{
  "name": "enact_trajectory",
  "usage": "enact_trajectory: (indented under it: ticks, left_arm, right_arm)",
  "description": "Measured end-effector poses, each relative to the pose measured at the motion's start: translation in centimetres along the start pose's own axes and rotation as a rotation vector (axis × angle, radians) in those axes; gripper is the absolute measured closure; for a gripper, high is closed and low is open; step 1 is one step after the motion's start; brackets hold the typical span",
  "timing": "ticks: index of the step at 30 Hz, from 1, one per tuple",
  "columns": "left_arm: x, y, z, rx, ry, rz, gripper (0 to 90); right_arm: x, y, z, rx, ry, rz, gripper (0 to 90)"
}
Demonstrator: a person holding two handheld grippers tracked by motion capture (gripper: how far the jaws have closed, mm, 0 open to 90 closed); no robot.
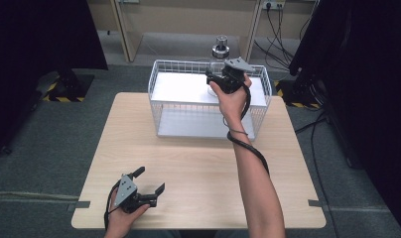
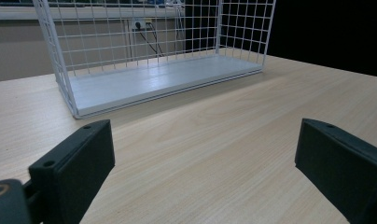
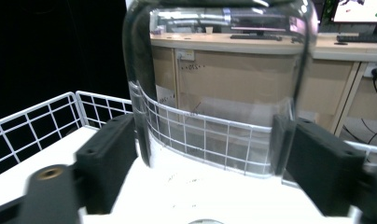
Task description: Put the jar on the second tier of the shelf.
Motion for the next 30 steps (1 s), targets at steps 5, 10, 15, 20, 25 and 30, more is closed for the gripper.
enact_trajectory:
  ticks: [5, 10, 15, 20, 25, 30]
  left_arm:
    - [0.0, 0.0, 0.0, 0.000, -0.001, 0.001, 4.0]
    - [0.0, 0.0, 0.0, -0.002, -0.001, -0.001, 4.0]
    - [0.0, 0.0, 0.0, 0.002, -0.002, -0.001, 4.0]
    - [0.0, 0.0, 0.0, -0.003, -0.001, -0.002, 4.0]
    - [0.0, -0.1, 0.0, -0.008, 0.000, -0.003, 4.0]
    - [0.0, -0.1, 0.0, -0.005, 0.000, -0.005, 4.1]
  right_arm:
    - [-0.5, 0.3, 0.0, 0.038, 0.005, 0.006, 3.6]
    - [-1.1, 0.4, 0.1, 0.030, -0.002, 0.000, 1.4]
    - [-1.8, 0.2, 0.3, 0.015, -0.002, -0.011, 1.2]
    - [-2.6, 0.0, 0.4, 0.010, -0.004, -0.023, 0.9]
    - [-3.5, 0.0, 0.8, 0.004, -0.012, -0.032, 0.8]
    - [-4.5, 0.1, 1.1, -0.005, -0.009, -0.035, 0.8]
Point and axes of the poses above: each handheld gripper's, and its own axes: x roughly forward along the jaws, z roughly out of its underside, y roughly to its right, the point moved 6 cm from there along x, roughly forward along the jaws, and after that the axes turned 9 degrees about x, right-handed, at the moved point
